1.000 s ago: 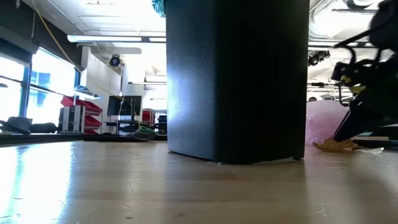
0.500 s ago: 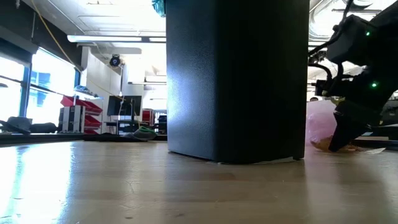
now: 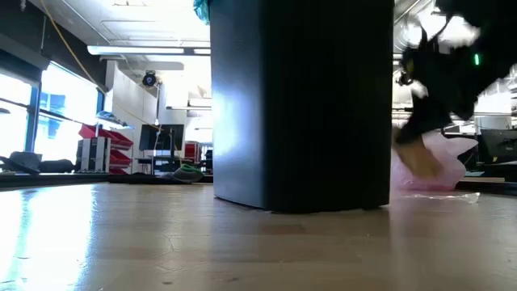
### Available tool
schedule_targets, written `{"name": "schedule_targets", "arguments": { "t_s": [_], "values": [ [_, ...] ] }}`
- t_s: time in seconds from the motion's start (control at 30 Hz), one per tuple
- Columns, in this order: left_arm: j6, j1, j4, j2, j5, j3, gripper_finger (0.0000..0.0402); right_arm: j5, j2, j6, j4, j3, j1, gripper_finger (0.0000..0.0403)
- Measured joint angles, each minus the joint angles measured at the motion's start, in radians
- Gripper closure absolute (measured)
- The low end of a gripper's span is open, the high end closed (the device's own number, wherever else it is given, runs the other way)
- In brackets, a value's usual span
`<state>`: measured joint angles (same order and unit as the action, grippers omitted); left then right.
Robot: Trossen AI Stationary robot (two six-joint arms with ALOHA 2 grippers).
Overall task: Place trash/remove bag and relplace
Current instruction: Put the brown napkin into the trash bin
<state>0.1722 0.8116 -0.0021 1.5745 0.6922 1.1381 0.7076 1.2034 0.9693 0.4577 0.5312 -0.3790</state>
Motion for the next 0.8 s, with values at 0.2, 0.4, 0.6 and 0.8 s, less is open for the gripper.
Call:
{"name": "schedule_targets", "arguments": {
  "t_s": [0.2,0.4,0.6,0.8],
  "values": [
    [0.001,0.003,-0.001,0.000,0.002,0.000,0.0243,0.253,0.000,0.136,0.370,0.261,-0.083,0.0403],
    [0.001,0.003,0.000,0.000,0.004,0.000,0.0243,0.450,-0.001,0.151,0.577,0.508,-0.148,0.0403],
    [0.001,0.003,0.000,0.000,0.001,0.000,0.0243,0.599,-0.001,-0.173,0.422,0.671,-0.220,0.0403],
    [0.001,0.003,-0.001,0.000,0.000,0.000,0.0243,0.467,0.001,-0.654,-0.023,0.698,-0.245,0.0403]
  ]
}}
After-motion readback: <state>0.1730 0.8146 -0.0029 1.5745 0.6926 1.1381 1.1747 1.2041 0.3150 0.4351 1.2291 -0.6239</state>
